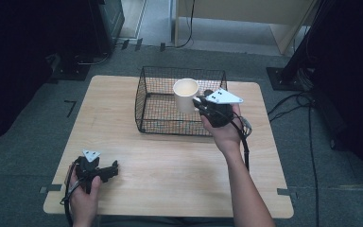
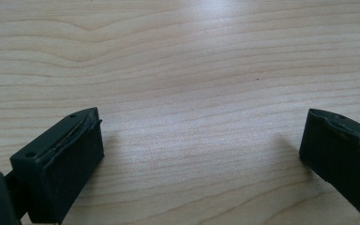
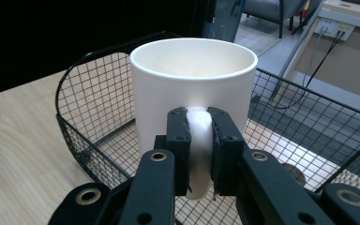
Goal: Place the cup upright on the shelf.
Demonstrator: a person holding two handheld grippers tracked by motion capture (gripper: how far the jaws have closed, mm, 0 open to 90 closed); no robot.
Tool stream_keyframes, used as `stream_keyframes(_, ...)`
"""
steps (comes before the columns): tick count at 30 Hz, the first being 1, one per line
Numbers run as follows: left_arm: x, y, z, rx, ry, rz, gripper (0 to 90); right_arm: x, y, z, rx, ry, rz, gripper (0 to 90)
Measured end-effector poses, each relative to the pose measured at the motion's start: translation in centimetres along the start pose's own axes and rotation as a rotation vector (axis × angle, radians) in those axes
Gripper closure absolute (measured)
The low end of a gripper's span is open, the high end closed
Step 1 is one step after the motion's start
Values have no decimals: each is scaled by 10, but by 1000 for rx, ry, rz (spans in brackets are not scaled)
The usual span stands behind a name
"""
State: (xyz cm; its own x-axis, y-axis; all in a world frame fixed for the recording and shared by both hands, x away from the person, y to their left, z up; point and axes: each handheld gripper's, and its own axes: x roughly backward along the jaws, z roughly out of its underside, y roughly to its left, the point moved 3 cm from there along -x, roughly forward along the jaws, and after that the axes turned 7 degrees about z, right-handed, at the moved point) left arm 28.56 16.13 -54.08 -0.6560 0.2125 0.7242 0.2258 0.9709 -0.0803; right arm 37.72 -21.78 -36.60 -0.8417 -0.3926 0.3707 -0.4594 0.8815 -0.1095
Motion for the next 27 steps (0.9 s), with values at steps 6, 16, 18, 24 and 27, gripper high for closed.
stream_keyframes(6,0,0,0,0,0,0,0,-28,-3,3,-6,4,-19,806)
stream_keyframes(16,0,0,0,0,0,1,0,-60,-9,3,-1,14,-44,807)
stream_keyframes(18,0,0,0,-1,0,0,0,-67,-10,5,0,11,-62,806)
stream_keyframes(24,0,0,0,-1,0,0,0,-89,-12,11,-8,43,-83,807)
stream_keyframes(27,0,0,0,0,0,0,0,-94,-13,12,-3,54,-78,806)
